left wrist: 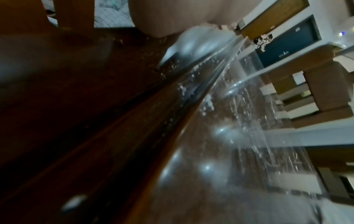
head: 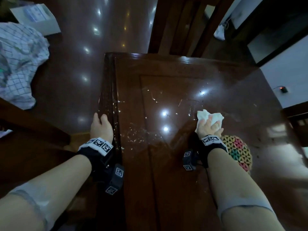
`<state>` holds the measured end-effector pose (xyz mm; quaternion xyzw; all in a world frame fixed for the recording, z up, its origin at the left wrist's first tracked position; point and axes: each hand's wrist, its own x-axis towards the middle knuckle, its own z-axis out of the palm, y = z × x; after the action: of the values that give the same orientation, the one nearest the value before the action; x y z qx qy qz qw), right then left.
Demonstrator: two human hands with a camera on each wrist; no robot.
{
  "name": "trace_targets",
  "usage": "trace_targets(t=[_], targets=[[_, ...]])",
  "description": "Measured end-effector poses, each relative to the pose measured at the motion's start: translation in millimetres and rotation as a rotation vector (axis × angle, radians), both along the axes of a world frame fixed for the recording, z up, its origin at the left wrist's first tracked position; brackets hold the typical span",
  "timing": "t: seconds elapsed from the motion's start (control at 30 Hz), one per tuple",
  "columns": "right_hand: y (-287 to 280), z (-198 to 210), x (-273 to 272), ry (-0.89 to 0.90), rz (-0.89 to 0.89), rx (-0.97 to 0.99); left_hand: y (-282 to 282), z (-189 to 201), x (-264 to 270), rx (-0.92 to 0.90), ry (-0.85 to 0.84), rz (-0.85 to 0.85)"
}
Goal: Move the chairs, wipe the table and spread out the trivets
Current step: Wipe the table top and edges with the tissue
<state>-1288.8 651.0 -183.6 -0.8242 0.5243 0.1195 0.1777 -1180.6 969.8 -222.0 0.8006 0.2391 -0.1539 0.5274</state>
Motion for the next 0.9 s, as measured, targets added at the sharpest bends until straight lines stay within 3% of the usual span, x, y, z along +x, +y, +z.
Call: trace_targets(t=[0.13,0.3,0.47,0.53,0.63,0.7,0.8,0.9], targets=[[3,9,26,-0.016,-0.002,0.004,0,-4,0,-0.027,0.022,0.009],[52,4,49,-0.029,0.331,0.028,-2,3,-4,0.013,0.006,0.022],[128,4,37,-0.105,0.636,0.107,0,16,1,0.007,0.006,-0.005],[129,14,31,-0.266,0.508,0.21,0,18,6,-0.028,0.007,-0.01],[96,32,20,-0.51,0.101,0.21,2,19,19,-0.117,0.051,-0.024],[55,34,9,-0.37,0.022,0.077,1,17,29,-0.18,0.085,-0.034],[4,23,-2,-0.024,0.118,-0.034,1,11,42,-0.225,0.106,-0.052],[-14,13,2,0.062,0.121,-0.017,1,3,45,-0.23,0.105,-0.054]])
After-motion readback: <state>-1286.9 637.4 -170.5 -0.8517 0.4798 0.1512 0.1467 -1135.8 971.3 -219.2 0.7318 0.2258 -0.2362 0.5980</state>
